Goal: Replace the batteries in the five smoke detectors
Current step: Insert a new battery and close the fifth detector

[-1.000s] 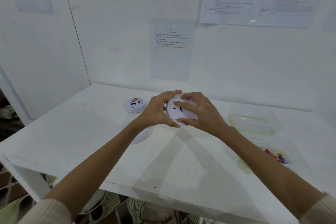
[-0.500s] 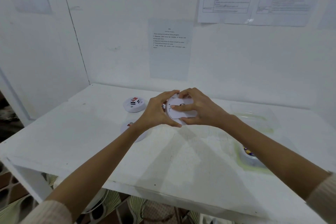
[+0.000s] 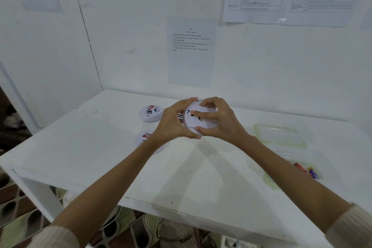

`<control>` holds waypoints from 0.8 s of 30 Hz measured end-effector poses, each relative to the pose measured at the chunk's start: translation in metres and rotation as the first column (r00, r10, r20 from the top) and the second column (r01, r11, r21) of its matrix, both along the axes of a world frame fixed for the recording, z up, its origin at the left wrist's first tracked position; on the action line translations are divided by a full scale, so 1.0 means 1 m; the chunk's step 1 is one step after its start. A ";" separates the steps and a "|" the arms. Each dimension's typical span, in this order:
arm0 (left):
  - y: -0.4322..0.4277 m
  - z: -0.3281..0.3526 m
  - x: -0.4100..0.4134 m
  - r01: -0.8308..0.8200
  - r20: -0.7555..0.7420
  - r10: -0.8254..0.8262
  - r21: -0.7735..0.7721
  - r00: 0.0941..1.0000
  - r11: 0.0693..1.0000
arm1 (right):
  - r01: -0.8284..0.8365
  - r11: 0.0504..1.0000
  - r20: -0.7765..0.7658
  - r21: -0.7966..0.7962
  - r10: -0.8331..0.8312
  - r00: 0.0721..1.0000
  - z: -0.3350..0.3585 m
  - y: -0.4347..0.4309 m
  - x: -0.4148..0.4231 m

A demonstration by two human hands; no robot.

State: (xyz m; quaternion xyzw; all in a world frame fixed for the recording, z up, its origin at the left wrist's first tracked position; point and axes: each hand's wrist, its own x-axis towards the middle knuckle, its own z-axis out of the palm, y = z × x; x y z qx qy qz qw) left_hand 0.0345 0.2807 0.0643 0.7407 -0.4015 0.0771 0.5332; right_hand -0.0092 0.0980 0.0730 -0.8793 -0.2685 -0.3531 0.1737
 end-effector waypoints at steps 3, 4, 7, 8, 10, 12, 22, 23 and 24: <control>0.001 -0.003 0.001 -0.004 -0.024 0.004 0.014 1.000 1.000 | -0.011 1.000 -0.001 0.012 0.011 1.000 -0.004 0.000 -0.002; 0.001 -0.004 0.002 -0.003 -0.031 0.004 0.014 1.000 1.000 | -0.014 1.000 -0.005 0.010 0.014 1.000 -0.005 -0.001 -0.002; -0.002 -0.003 0.003 0.002 -0.018 -0.001 0.008 1.000 1.000 | -0.003 1.000 -0.032 -0.011 0.003 0.999 -0.002 -0.007 -0.002; -0.003 -0.003 0.004 0.002 -0.009 -0.002 0.008 1.000 1.000 | 0.001 1.000 -0.033 -0.025 -0.002 0.999 0.000 -0.009 -0.002; -0.003 0.000 0.007 -0.005 -0.008 0.005 0.004 1.000 1.000 | 0.014 0.998 0.003 -0.062 -0.014 1.000 -0.001 -0.017 -0.003; -0.001 0.005 0.009 -0.009 -0.032 0.009 -0.004 0.999 1.000 | 0.040 0.992 0.039 -0.122 -0.035 0.999 -0.004 -0.028 -0.004; -0.004 0.011 0.016 0.047 -0.192 -0.043 0.018 0.981 0.999 | 0.041 0.989 0.044 -0.144 -0.035 0.998 -0.009 -0.041 -0.007; -0.003 0.014 0.016 0.048 -0.224 -0.042 0.021 0.974 0.999 | 0.014 0.998 -0.002 -0.056 -0.014 1.000 -0.009 -0.039 -0.010; -0.003 0.017 0.016 0.055 -0.268 -0.048 0.018 0.962 0.998 | -0.002 0.999 -0.055 0.047 0.004 0.998 -0.008 -0.036 -0.013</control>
